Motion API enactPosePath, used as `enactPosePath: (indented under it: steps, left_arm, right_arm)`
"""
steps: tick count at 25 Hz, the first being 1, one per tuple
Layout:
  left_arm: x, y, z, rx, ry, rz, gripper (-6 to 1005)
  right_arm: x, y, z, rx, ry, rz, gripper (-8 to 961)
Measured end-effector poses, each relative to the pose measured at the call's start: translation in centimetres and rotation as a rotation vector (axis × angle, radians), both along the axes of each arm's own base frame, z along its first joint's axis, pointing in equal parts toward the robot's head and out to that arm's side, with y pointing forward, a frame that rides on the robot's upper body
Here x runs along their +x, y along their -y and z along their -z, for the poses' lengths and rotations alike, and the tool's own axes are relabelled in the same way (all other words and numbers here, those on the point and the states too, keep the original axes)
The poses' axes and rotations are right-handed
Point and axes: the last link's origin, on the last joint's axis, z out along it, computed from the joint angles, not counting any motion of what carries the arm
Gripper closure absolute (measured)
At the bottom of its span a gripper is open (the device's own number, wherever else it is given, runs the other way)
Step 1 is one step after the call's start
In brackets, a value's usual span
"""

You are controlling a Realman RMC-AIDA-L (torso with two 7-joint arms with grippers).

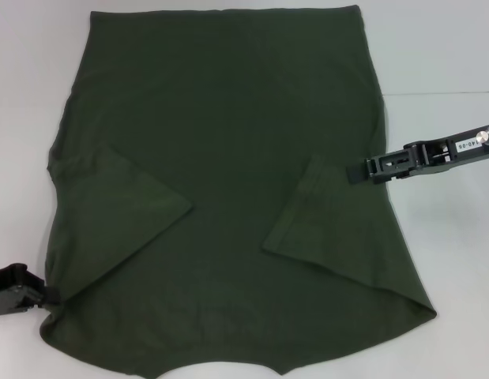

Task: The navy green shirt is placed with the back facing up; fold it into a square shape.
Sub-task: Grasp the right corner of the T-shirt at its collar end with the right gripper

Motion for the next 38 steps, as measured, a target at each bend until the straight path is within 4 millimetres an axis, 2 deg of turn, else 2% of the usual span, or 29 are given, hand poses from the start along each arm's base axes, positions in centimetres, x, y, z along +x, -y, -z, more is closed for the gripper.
enactPosePath:
  steps: [2, 10, 14, 23, 31, 38]
  left_arm:
    - [0.0, -0.1, -0.1, 0.000, -0.002, 0.002, 953]
    - [0.1, -0.5, -1.4, -0.018, -0.032, 0.022, 973]
    - [0.4, -0.7, -2.1, -0.021, -0.031, 0.034, 973]
    - [0.4, -0.8, -2.0, -0.015, -0.034, 0.042, 972]
    - [0.5, -0.9, -1.9, -0.011, -0.030, 0.048, 972]
    - [0.9, -1.4, -1.7, -0.015, -0.036, 0.057, 972]
  right_arm:
    - [0.0, 0.0, 0.0, -0.001, 0.001, 0.001, 37]
    - [0.8, 0.4, -0.3, -0.033, 0.028, 0.076, 38]
    - [2.1, 1.3, -1.0, -0.084, 0.076, 0.167, 38]
    - [5.9, 4.1, -2.5, -0.137, 0.105, 0.311, 38]
    - [8.2, 5.9, -1.5, -0.163, 0.111, 0.368, 38]
    - [8.6, 6.5, -0.2, -0.186, 0.119, 0.367, 38]
